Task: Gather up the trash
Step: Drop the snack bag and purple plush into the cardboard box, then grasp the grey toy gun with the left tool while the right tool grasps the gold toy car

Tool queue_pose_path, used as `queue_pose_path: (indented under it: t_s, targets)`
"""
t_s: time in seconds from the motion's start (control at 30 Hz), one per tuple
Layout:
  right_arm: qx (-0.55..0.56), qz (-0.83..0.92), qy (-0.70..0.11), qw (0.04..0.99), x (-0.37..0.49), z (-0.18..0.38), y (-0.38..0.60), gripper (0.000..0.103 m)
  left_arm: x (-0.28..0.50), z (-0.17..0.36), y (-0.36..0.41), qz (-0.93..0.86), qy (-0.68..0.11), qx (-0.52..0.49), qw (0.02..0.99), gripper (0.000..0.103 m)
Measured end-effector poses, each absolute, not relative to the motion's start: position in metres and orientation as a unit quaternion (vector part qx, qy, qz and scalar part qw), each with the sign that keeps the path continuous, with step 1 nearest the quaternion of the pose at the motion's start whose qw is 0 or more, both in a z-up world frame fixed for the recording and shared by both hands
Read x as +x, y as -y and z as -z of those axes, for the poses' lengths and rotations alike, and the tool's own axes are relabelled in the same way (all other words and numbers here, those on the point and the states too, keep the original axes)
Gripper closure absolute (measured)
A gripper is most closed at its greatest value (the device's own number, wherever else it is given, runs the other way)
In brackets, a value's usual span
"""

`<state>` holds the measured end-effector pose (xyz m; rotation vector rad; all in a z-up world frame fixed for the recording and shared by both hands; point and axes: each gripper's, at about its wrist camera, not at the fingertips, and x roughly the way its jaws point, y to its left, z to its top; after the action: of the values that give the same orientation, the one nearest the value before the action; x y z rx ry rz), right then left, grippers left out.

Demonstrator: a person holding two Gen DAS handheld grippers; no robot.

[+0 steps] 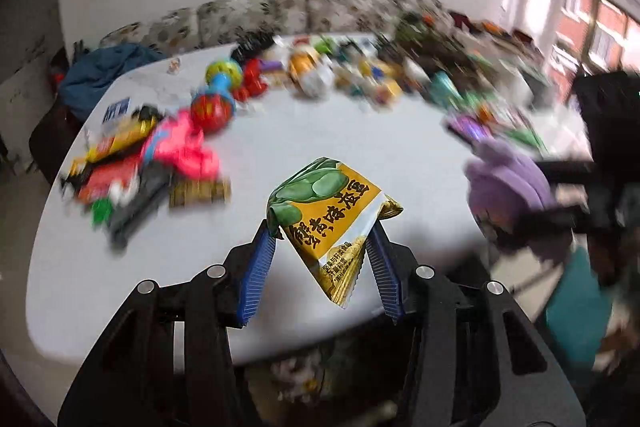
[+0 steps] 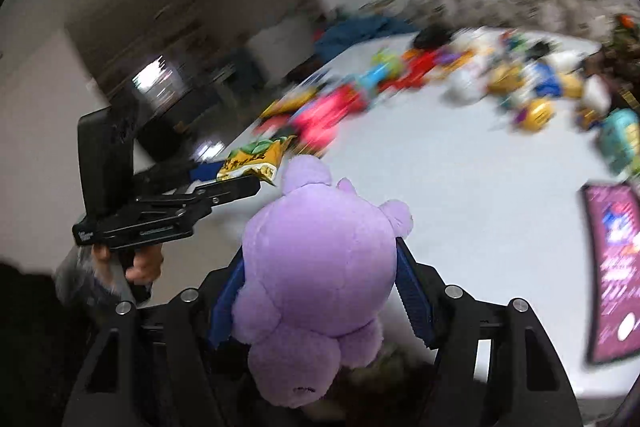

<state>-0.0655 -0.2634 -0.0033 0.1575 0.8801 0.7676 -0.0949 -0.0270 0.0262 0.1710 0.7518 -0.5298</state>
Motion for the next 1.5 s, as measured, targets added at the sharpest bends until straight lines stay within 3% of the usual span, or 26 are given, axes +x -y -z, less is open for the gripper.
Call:
queue_pose_path:
  t_s: [0.2,0.23,0.27,0.33,0.47,0.57,0.8,1.0,1.07,1.13,1.3,1.37,1.4,1.5]
  targets:
    - [0.048,-0.398,-0.517,0.757,-0.099,0.072,0.224,0.034,-0.147,0.044,0.005,0.281,-0.454,0.113,0.838,0.054]
    - [0.046,-0.394,-0.531,0.749,-0.097,0.085,0.219,0.032,-0.147,0.060,0.003,0.280,-0.470,0.119,0.829,0.047]
    - [0.039,-0.383,-0.548,0.743,-0.092,0.104,0.211,0.032,-0.146,0.076,0.003,0.278,-0.481,0.124,0.822,0.033]
    - [0.018,-0.361,-0.581,0.730,-0.083,0.137,0.200,0.025,-0.137,0.112,0.002,0.265,-0.503,0.132,0.812,0.020]
    - [-0.014,-0.337,-0.609,0.718,-0.077,0.163,0.191,0.027,-0.117,0.151,-0.009,0.253,-0.549,0.095,0.791,0.020]
    - [-0.011,-0.347,-0.583,0.735,-0.081,0.130,0.195,0.027,-0.114,0.142,-0.019,0.257,-0.546,0.063,0.795,0.020]
    - [-0.015,-0.367,-0.440,0.819,-0.037,0.021,0.187,0.018,-0.104,0.053,-0.047,0.250,-0.439,0.011,0.863,0.017]
    - [-0.119,-0.332,-0.393,0.849,0.061,0.015,0.109,0.019,-0.074,0.024,-0.071,0.194,-0.397,-0.014,0.897,0.014]
    - [-0.146,-0.336,-0.405,0.838,0.085,0.028,0.091,0.021,-0.068,0.021,-0.084,0.188,-0.398,-0.047,0.896,0.014]
    - [-0.165,-0.343,-0.426,0.821,0.103,0.041,0.077,0.030,-0.065,0.022,-0.094,0.184,-0.401,-0.075,0.894,0.014]
    - [-0.176,-0.347,-0.444,0.807,0.128,0.054,0.065,0.035,-0.060,0.026,-0.117,0.164,-0.391,-0.104,0.900,0.014]
    - [-0.184,-0.347,-0.443,0.806,0.134,0.054,0.059,0.049,-0.050,0.027,-0.120,0.152,-0.392,-0.102,0.902,0.014]
    - [-0.176,-0.353,-0.448,0.803,0.134,0.052,0.060,0.063,-0.043,0.027,-0.120,0.147,-0.392,-0.094,0.903,0.014]
    - [-0.192,-0.338,-0.446,0.806,0.122,0.049,0.066,0.071,-0.018,0.024,-0.115,0.128,-0.375,-0.051,0.917,0.014]
